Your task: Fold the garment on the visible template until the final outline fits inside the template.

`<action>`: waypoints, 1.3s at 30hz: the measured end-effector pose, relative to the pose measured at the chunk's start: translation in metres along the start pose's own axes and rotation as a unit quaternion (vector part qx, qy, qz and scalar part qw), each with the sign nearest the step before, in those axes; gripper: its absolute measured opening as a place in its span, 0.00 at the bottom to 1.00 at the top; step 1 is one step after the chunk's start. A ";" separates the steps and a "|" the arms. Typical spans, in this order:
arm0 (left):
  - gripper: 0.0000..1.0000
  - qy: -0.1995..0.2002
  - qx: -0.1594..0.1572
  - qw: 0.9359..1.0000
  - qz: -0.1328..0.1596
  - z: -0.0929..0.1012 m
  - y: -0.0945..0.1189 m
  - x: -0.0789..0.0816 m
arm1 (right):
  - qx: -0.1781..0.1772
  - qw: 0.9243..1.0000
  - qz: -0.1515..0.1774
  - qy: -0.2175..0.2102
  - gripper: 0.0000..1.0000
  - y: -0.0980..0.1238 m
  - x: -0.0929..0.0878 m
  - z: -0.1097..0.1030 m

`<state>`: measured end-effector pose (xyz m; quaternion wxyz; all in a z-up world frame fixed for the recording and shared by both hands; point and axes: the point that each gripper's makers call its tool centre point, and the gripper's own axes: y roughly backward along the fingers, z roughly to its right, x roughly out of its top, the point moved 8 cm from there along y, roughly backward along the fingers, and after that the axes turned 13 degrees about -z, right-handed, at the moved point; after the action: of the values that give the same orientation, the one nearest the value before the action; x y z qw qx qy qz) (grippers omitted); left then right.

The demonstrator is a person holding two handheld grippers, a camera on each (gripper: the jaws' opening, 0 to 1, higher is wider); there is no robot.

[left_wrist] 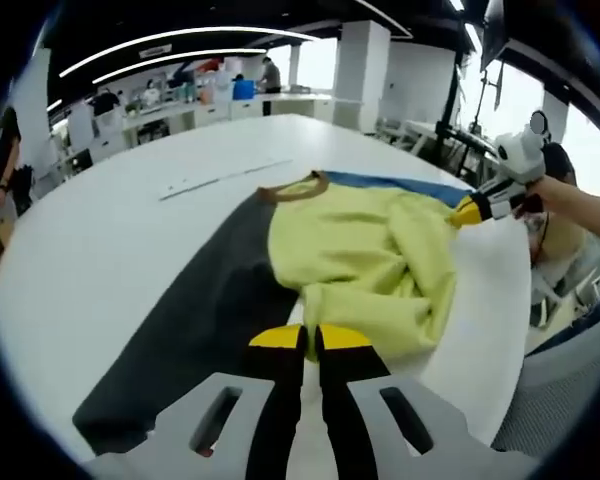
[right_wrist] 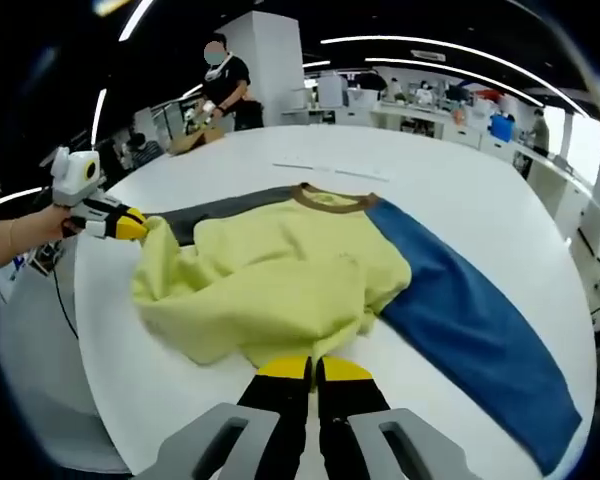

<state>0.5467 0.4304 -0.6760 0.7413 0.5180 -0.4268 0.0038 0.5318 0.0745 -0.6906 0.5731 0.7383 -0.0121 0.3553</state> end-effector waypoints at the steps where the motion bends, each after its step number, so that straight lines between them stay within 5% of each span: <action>1: 0.02 0.004 -0.004 1.000 0.001 0.002 0.003 -0.001 | -0.001 1.000 -0.002 0.007 0.00 0.004 -0.001 0.000; 21: 0.01 0.087 -0.015 0.995 0.037 0.045 0.056 -0.032 | 0.013 1.000 0.000 -0.010 0.00 0.050 -0.030 -0.011; 39: 0.01 0.150 -0.014 0.989 0.012 0.073 0.068 -0.076 | 0.030 0.998 -0.025 -0.042 0.00 0.067 -0.069 -0.022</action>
<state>0.4221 0.4382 -0.6650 0.8039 0.4961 -0.3171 0.0843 0.4407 0.0439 -0.6699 0.5585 0.7694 -0.0070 0.3098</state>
